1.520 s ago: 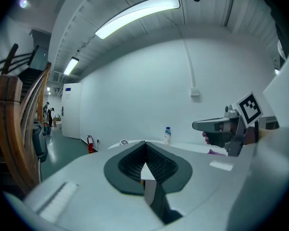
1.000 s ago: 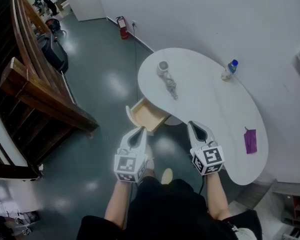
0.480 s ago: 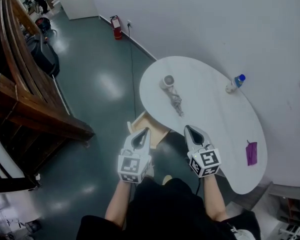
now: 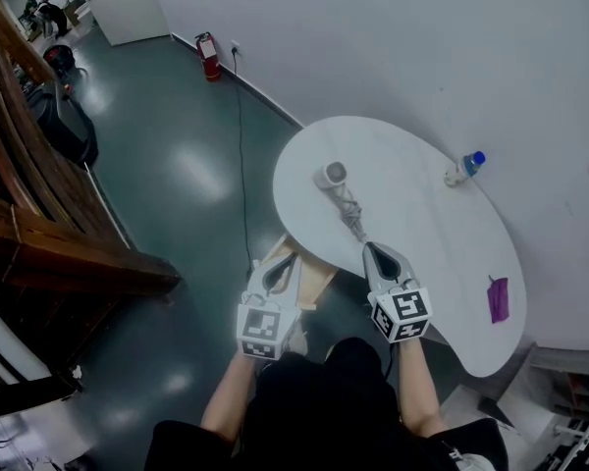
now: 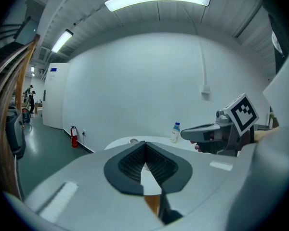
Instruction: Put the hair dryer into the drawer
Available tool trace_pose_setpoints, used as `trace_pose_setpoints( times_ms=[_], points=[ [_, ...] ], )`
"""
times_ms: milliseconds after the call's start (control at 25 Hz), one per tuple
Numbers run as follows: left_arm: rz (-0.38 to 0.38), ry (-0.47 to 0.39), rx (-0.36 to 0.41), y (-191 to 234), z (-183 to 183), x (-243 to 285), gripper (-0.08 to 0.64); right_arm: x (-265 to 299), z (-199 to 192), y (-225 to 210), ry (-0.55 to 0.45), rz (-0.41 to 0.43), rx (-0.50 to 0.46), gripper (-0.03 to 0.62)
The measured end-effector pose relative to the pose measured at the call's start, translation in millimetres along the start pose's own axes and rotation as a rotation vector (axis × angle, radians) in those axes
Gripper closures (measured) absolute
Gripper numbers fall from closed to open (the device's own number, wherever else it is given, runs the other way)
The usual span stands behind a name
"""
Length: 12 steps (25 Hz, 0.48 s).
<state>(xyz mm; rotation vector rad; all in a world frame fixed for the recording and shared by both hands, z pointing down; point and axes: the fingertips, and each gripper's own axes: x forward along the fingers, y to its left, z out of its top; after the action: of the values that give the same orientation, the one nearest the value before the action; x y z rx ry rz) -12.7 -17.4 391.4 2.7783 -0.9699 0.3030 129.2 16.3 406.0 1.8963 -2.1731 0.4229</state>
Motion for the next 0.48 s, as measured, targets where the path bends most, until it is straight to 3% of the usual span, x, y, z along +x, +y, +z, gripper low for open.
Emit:
trace_pose_setpoints(
  times_ms=[240,480],
  points=[
    [-0.017,0.026,-0.026,10.2,-14.0,23.6,0.552,22.2,-10.2,-11.8,0.024,-0.015,0.005,0.589],
    [0.014,0.065,-0.061,19.9,-36.5,50.1,0.552,49.5,-27.3,-33.4,0.049,0.007,0.011,0.588]
  ],
)
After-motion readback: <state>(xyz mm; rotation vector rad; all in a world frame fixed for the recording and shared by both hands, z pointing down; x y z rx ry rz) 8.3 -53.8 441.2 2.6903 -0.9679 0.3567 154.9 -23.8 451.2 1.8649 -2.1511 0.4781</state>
